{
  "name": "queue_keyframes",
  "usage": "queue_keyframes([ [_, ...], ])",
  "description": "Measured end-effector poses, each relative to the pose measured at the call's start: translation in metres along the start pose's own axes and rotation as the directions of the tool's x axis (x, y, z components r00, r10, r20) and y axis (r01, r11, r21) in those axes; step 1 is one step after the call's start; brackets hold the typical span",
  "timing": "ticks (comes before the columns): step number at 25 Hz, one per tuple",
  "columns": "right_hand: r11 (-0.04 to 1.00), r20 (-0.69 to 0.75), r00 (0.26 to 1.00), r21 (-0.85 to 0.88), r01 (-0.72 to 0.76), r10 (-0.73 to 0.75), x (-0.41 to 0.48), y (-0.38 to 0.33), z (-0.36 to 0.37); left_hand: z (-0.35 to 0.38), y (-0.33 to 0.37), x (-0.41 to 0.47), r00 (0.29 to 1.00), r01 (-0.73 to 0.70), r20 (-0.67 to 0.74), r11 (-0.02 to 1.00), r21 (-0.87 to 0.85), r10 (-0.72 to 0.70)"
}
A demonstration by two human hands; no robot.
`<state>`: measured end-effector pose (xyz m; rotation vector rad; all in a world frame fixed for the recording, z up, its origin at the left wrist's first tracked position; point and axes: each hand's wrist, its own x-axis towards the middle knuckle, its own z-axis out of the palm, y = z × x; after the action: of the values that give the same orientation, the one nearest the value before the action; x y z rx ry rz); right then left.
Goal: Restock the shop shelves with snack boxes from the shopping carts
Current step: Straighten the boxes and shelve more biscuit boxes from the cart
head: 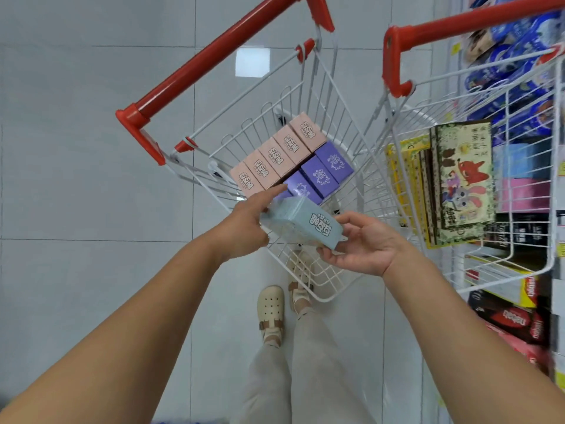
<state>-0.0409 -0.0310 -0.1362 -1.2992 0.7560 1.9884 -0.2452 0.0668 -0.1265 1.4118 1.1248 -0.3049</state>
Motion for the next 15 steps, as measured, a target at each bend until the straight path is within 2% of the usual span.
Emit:
queue_keyframes([
  [1,0.999,0.031,0.999,-0.044,0.015,-0.013,-0.010,-0.008,0.005,-0.002,0.008,-0.001,0.998,-0.068,-0.008,0.992,0.108,0.069],
  [2,0.996,0.061,0.998,-0.078,0.038,-0.033,-0.016,-0.015,0.011,-0.005,0.014,-0.003,0.991,-0.112,-0.062,0.987,0.114,0.119],
  [4,0.982,0.044,0.992,-0.146,0.121,-0.116,-0.011,-0.030,0.020,-0.019,0.023,-0.006,0.963,-0.111,-0.252,0.993,-0.036,0.099],
  [5,0.937,-0.042,0.975,-0.289,0.197,-0.218,0.002,-0.035,0.019,-0.026,0.024,-0.008,0.938,-0.100,-0.343,0.987,-0.124,0.052],
  [6,0.805,-0.146,0.910,-0.534,0.259,-0.389,0.022,-0.037,0.016,-0.032,0.022,-0.008,0.913,-0.093,-0.407,0.972,-0.217,-0.003],
  [7,0.584,-0.188,0.793,-0.774,0.244,-0.580,0.043,-0.033,0.013,-0.037,0.019,-0.008,0.892,-0.091,-0.448,0.946,-0.310,-0.061],
  [8,0.352,-0.136,0.686,-0.918,0.184,-0.715,0.061,-0.027,0.010,-0.039,0.015,-0.008,0.875,-0.092,-0.473,0.920,-0.380,-0.108],
  [9,0.171,-0.048,0.626,-0.976,0.137,-0.778,0.077,-0.018,0.010,-0.040,0.012,-0.009,0.865,-0.092,-0.482,0.900,-0.427,-0.140],
  [10,0.059,0.022,0.602,-0.992,0.115,-0.798,0.091,-0.010,0.010,-0.039,0.008,-0.009,0.864,-0.089,-0.477,0.884,-0.459,-0.160],
  [12,-0.067,0.090,0.586,-0.996,0.061,-0.805,0.110,0.005,0.015,-0.037,-0.001,-0.011,0.868,-0.079,-0.457,0.855,-0.513,-0.195],
  [15,-0.163,0.066,0.543,-0.978,-0.131,-0.837,0.130,0.017,0.019,-0.034,-0.011,-0.013,0.862,-0.072,-0.450,0.821,-0.566,-0.234],
])
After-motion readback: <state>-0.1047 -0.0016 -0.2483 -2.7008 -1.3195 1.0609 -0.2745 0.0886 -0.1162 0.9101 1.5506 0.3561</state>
